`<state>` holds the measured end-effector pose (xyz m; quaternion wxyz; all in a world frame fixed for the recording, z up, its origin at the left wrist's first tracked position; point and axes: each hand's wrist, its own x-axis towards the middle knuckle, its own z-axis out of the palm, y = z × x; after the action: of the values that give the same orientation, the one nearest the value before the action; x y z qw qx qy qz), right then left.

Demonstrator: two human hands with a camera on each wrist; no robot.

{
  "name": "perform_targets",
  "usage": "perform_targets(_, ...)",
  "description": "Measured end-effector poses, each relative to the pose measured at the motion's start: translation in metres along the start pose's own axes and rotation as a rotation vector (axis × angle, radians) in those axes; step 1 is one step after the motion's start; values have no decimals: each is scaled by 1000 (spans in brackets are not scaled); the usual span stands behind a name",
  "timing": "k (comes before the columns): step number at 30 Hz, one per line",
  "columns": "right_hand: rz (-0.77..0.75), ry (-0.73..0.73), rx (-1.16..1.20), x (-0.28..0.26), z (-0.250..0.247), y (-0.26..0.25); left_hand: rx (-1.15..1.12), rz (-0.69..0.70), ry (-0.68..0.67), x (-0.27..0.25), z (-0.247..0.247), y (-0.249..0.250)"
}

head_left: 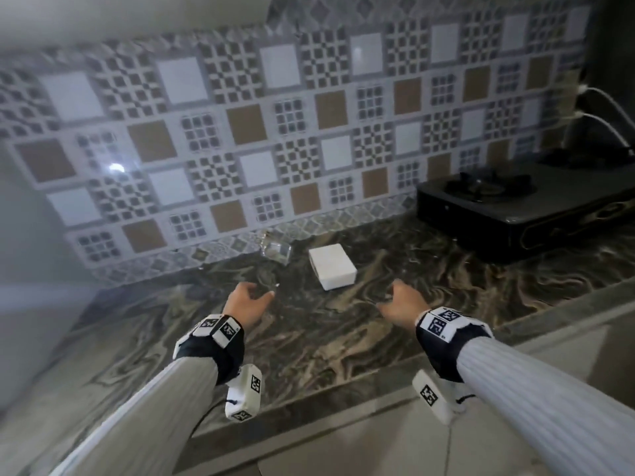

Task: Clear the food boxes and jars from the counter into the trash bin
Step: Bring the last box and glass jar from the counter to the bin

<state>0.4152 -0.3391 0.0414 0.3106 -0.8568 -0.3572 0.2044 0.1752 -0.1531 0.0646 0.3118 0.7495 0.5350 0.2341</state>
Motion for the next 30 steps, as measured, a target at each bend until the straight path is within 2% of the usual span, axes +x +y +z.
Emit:
perform_targets(7,-69,-44,1,90,32,-46,-69,-26,55,90,-2,-1)
perform_targets(17,-102,-140,-236,249,47,-78,-30,-76,36,222,43,29)
perform_targets(26,-178,-302,-402,361,48,-91,91,-145,16,315,87,31)
perform_targets(30,-201,-486,-430,402,53,-93,228,-221,85,358,106,30)
